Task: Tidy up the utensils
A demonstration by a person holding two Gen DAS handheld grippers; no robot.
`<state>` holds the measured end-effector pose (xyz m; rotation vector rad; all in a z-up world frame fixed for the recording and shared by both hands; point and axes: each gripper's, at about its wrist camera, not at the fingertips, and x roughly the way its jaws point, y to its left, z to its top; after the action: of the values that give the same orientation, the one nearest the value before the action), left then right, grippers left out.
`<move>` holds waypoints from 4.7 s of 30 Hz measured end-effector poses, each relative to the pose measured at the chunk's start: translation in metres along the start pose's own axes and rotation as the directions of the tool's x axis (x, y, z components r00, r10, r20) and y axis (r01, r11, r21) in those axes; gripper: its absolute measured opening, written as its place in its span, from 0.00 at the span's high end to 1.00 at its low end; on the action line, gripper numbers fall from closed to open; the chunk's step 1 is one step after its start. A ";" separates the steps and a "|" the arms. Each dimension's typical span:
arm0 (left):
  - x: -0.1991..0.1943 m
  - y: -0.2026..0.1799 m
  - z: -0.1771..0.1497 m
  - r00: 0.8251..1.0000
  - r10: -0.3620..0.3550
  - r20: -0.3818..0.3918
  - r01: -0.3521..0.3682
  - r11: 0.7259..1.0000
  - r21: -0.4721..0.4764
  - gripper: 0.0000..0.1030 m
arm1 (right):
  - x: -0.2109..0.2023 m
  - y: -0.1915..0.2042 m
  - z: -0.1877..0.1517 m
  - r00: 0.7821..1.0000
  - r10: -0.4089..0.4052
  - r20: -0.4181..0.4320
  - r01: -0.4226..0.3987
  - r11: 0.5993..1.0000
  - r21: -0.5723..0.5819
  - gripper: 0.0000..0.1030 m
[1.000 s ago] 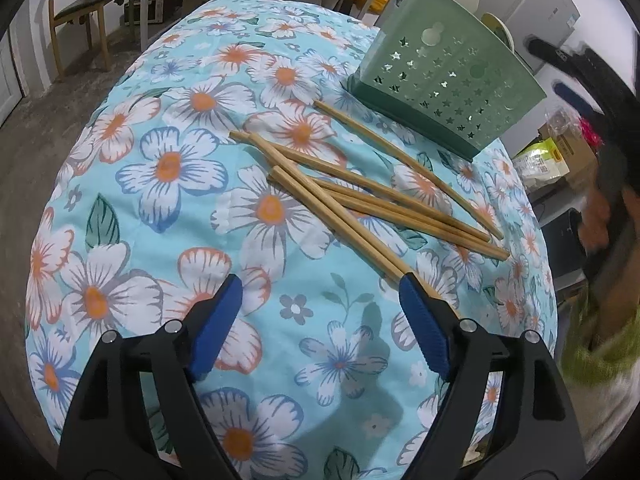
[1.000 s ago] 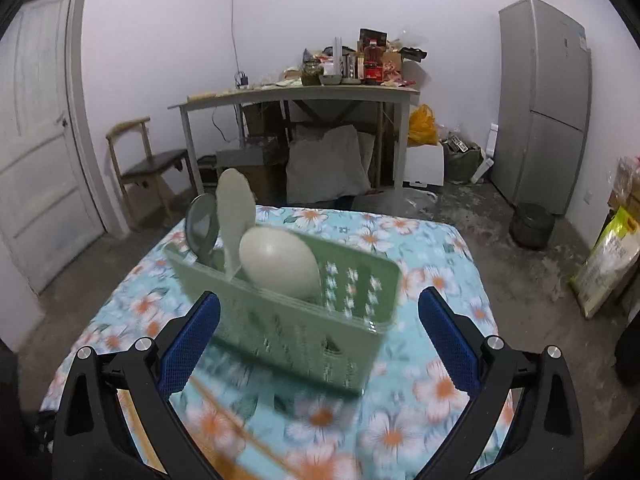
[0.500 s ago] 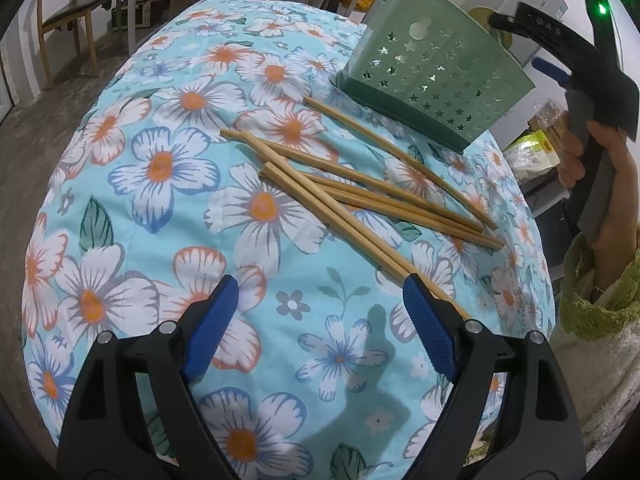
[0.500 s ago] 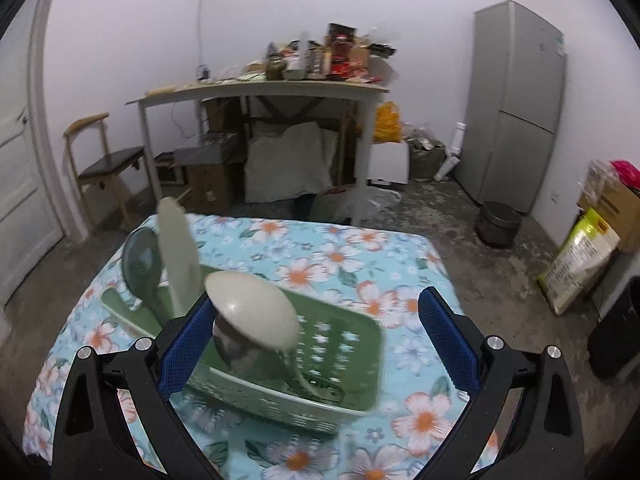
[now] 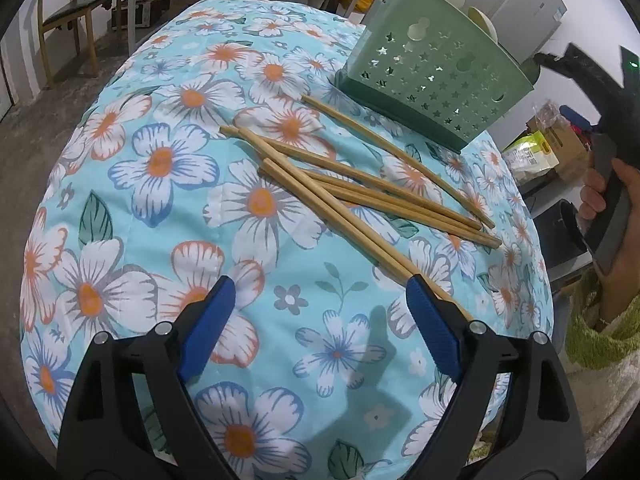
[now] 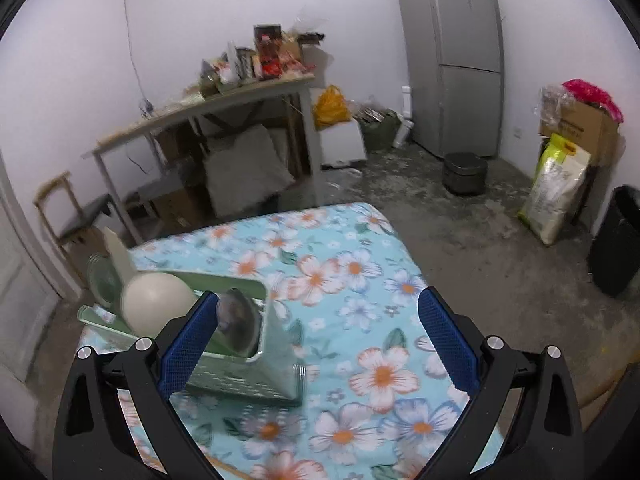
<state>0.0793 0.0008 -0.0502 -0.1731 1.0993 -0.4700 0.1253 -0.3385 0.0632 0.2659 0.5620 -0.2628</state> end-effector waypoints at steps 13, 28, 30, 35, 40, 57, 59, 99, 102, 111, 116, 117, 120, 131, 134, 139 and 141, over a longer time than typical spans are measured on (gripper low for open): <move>0.000 0.000 -0.002 1.000 0.002 0.002 -0.002 1.000 -0.005 0.19 | 0.030 0.091 0.001 0.976 0.163 -0.145 -0.195 0.950 -0.244 0.32; -0.001 0.000 -0.002 1.000 -0.011 0.004 0.011 1.000 -0.004 0.19 | 0.029 0.064 0.013 0.973 0.146 -0.177 -0.180 0.964 -0.194 0.77; -0.001 0.000 -0.002 1.000 -0.012 0.006 0.012 1.000 -0.003 0.19 | 0.028 0.053 0.016 0.972 0.152 -0.179 -0.183 0.969 -0.169 0.86; -0.001 0.001 -0.002 1.000 -0.014 0.005 0.014 1.000 -0.003 0.19 | 0.021 0.030 0.017 0.975 0.148 -0.164 -0.174 0.972 -0.160 0.90; -0.002 0.004 -0.002 1.000 -0.026 0.007 0.026 1.000 -0.016 0.19 | 0.017 0.016 0.015 0.972 0.165 -0.165 -0.189 0.971 -0.147 0.91; -0.001 0.005 0.000 1.000 -0.022 0.002 0.022 1.000 -0.011 0.19 | 0.034 0.121 0.002 0.966 0.171 -0.195 -0.241 0.868 -0.433 0.36; -0.001 0.004 0.000 1.000 -0.025 0.003 0.025 1.000 -0.012 0.19 | 0.037 0.125 0.000 0.974 0.133 -0.182 -0.203 0.868 -0.453 0.36; -0.001 0.004 0.000 0.999 -0.031 0.006 0.031 0.999 -0.011 0.18 | 0.025 0.034 0.026 0.977 0.136 -0.163 -0.176 0.947 -0.268 0.92; -0.001 0.005 0.000 0.999 -0.034 0.007 0.034 0.999 -0.011 0.18 | 0.021 0.034 0.023 0.976 0.152 -0.158 -0.191 0.944 -0.271 0.91; -0.002 0.005 0.000 0.999 -0.035 0.008 0.035 0.999 -0.018 0.18 | -0.028 0.018 0.003 0.932 0.346 -0.111 -0.361 0.917 -0.171 0.49; -0.006 0.009 0.003 0.997 -0.072 0.031 0.074 0.995 -0.065 0.18 | -0.043 0.016 -0.041 0.908 0.374 -0.187 -0.403 0.903 -0.150 0.26; -0.006 0.008 0.004 0.996 -0.083 0.037 0.085 0.994 -0.069 0.18 | -0.042 0.016 -0.056 0.902 0.370 -0.222 -0.404 0.904 -0.139 0.22; -0.010 0.007 0.005 0.990 -0.128 0.053 0.131 0.988 -0.078 0.24 | -0.034 0.013 -0.094 0.882 0.350 -0.315 -0.396 0.914 -0.093 0.18; 0.020 0.019 0.009 0.950 -0.311 0.007 0.301 0.913 -0.274 0.73 | 0.000 -0.017 -0.171 0.792 0.400 -0.462 -0.363 0.916 0.171 0.09; 0.032 0.032 0.007 0.934 -0.357 0.028 0.342 0.864 -0.370 0.80 | 0.000 -0.018 -0.173 0.793 0.423 -0.438 -0.380 0.906 0.187 0.06; 0.035 0.036 0.005 0.921 -0.384 0.062 0.374 0.831 -0.413 0.82 | -0.001 -0.014 -0.174 0.807 0.415 -0.421 -0.382 0.909 0.163 0.06; 0.035 0.036 0.004 0.925 -0.375 0.062 0.366 0.834 -0.413 0.86 | -0.002 -0.015 -0.176 0.810 0.419 -0.410 -0.386 0.908 0.166 0.06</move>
<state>0.1062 0.0164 -0.0901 -0.7758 1.1822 -0.5770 0.0332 -0.2963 -0.0811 0.5177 0.9265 0.2019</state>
